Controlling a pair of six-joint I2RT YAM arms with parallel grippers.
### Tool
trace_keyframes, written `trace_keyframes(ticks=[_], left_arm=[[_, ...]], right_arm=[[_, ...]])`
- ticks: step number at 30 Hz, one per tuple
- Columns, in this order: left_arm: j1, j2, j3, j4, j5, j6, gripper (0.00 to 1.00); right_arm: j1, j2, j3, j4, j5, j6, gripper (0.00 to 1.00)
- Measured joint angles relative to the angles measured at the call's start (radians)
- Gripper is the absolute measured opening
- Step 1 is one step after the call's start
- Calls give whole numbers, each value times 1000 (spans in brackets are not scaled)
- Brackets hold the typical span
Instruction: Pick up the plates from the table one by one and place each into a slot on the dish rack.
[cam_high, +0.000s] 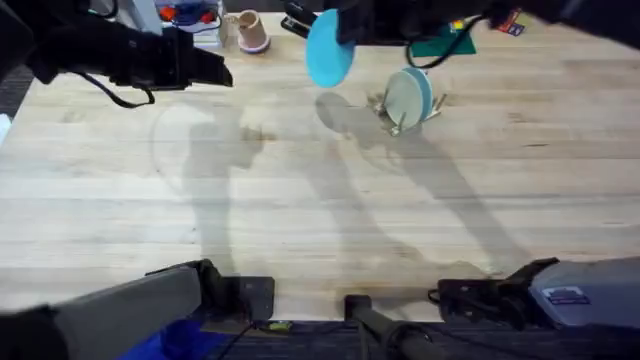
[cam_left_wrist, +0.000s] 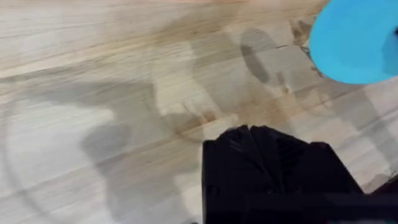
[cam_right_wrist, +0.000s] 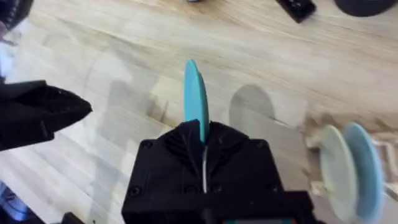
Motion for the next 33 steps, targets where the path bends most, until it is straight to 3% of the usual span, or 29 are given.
trace_keyframes(ticks=[12, 24, 29, 31, 33], left_arm=[[-200, -81, 0, -74, -201, -196, 40], [-377, -89, 15, -196, -456, -528, 40], [-468, -97, 38, -197, -489, -555, 40], [-508, -99, 39, -198, -495, -553, 157], [-539, -99, 39, -199, -496, -552, 437]], right_arm=[[-17, -159, 1, -289, 113, -149, 30], [-73, -174, 166, -579, 196, -312, 30], [-94, -175, 214, -627, 276, -385, 30], [-100, -175, 225, -632, 302, -404, 30], [-104, -175, 236, -633, 319, -425, 30]])
